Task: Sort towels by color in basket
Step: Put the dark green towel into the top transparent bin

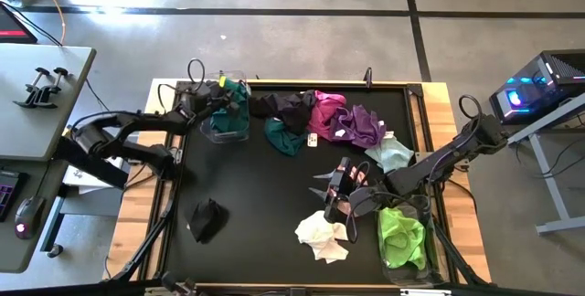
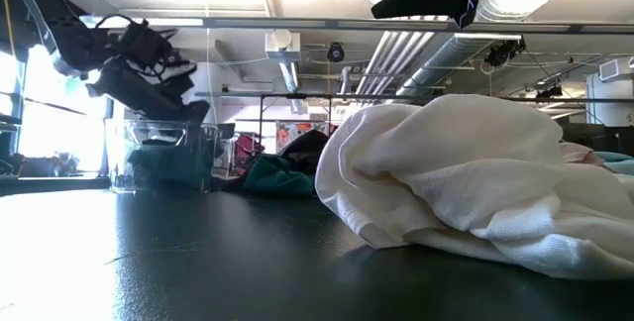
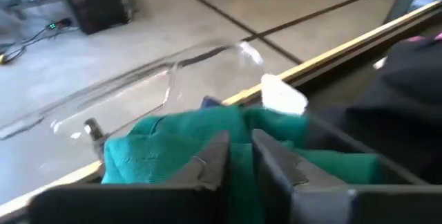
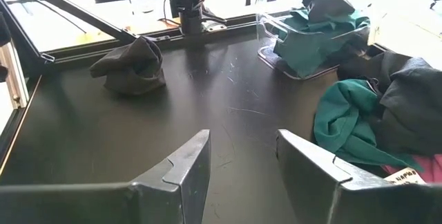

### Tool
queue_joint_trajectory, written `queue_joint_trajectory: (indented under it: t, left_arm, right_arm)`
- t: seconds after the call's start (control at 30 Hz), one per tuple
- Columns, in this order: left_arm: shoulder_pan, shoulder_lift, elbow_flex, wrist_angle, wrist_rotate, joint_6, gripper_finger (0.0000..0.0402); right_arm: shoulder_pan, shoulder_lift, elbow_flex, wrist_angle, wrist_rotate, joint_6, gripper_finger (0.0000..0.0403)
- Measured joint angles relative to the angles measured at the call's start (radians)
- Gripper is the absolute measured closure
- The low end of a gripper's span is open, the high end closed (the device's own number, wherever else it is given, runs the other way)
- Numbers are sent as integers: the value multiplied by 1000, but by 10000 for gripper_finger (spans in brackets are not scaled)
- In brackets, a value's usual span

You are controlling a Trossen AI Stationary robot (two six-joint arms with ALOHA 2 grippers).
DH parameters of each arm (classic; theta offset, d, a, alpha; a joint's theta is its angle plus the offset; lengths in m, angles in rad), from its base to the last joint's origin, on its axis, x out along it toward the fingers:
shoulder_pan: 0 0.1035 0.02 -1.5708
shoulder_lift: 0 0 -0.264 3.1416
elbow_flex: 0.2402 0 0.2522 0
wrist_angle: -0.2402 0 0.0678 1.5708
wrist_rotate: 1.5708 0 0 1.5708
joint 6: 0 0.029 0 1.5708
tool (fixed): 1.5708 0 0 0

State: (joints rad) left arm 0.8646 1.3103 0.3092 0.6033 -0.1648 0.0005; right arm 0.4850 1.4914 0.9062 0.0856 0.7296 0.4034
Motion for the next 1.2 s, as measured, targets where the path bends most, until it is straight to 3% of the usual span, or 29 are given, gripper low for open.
queue_joint_trajectory:
  t: [0.2, 0.37, 0.5, 0.83, 1.2]
  left_arm:
    - [-4, -1, 19, -4, -26, -48, 269]
    - [-31, -26, 56, -6, 17, 25, 250]
    - [-36, -14, 95, -6, 86, 45, 260]
    - [15, 112, 142, -63, 79, 1, 309]
    - [71, 267, 142, -64, 82, -21, 328]
  right_arm:
    - [0, 0, 0, 0, 0, 0, 242]
    - [0, 0, 0, 0, 0, 0, 242]
    - [-1, 0, 0, 0, 0, 5, 242]
    - [-1, 0, 0, 0, 1, 7, 242]
    - [-1, 0, 0, 0, 1, 7, 242]
